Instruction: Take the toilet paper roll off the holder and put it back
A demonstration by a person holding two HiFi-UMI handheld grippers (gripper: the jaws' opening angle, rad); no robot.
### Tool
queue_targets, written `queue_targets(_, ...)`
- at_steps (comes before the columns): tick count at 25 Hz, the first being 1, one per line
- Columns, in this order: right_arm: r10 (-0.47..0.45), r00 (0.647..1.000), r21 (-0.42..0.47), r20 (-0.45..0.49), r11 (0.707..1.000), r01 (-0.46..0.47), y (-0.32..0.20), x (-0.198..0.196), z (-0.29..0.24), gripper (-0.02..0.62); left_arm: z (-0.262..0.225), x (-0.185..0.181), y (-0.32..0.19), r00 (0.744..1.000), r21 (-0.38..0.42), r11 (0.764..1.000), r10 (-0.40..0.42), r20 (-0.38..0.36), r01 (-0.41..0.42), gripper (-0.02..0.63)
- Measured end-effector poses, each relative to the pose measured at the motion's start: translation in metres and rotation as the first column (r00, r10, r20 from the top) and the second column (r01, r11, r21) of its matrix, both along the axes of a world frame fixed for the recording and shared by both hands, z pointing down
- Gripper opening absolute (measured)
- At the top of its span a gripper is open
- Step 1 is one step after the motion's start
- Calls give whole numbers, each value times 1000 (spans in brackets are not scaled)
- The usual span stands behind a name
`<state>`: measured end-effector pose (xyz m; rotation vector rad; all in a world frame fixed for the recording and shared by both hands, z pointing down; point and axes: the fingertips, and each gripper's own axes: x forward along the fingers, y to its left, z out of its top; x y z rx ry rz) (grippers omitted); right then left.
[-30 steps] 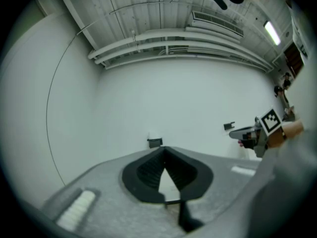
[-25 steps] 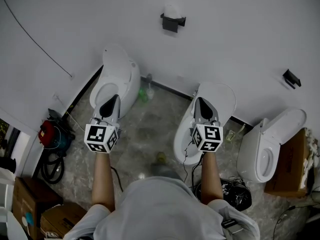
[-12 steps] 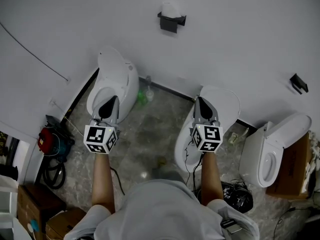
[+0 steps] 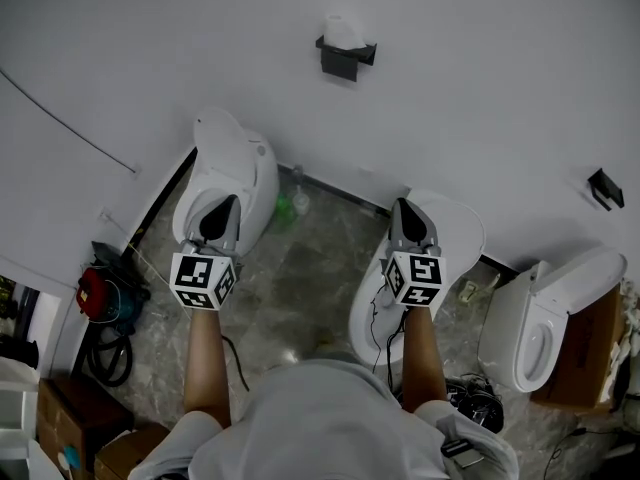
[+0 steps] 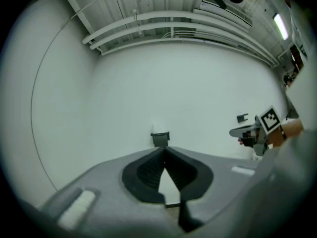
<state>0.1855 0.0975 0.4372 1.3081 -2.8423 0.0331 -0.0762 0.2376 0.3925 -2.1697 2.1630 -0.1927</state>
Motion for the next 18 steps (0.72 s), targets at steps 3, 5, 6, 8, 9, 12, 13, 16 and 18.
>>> queue_targets(3, -8, 1000, 5, 7, 1000, 8, -18, -4, -6, 0, -4, -2, -17, 1000, 1, 1000, -5, 4, 5, 0)
queue_targets(5, -8, 1000, 2, 16, 1000, 8, -29, -6, -8, 0, -5, -5, -26, 1000, -1, 1000, -7, 5, 7, 0)
queue_targets(6, -8, 1000, 2, 20, 1000, 8, -33, -8, -9, 0, -5, -7, -30, 1000, -3, 1000, -9, 3, 9, 0)
queue_targets(8, -10, 1000, 8, 26, 1000, 10, -39, -9, -10, -1, -4, -9, -37, 1000, -8, 1000, -11, 1, 11, 0)
queue_targets(9, -11, 1000, 11, 24, 1000, 11, -41, -9, -11, 0, -4, -8, -40, 1000, -11, 1000, -10, 1, 10, 0)
queue_targets(12, -11, 1000, 15, 12, 1000, 11, -50, -8, -10, 0, -4, -6, -51, 1000, -13, 1000, -4, 3, 4, 0)
queue_targets(13, -11, 1000, 14, 13, 1000, 11, -53, -8, -9, 0, -4, -5, -55, 1000, -14, 1000, 0, 4, 1, 0)
queue_targets(16, -12, 1000, 7, 11, 1000, 12, -62, -7, -4, -1, -2, -4, -68, 1000, -17, 1000, 9, 6, -9, 0)
queue_targets(18, -8, 1000, 2, 13, 1000, 8, -70, -8, -1, 0, -1, -4, -78, 1000, -15, 1000, 21, 11, -21, 0)
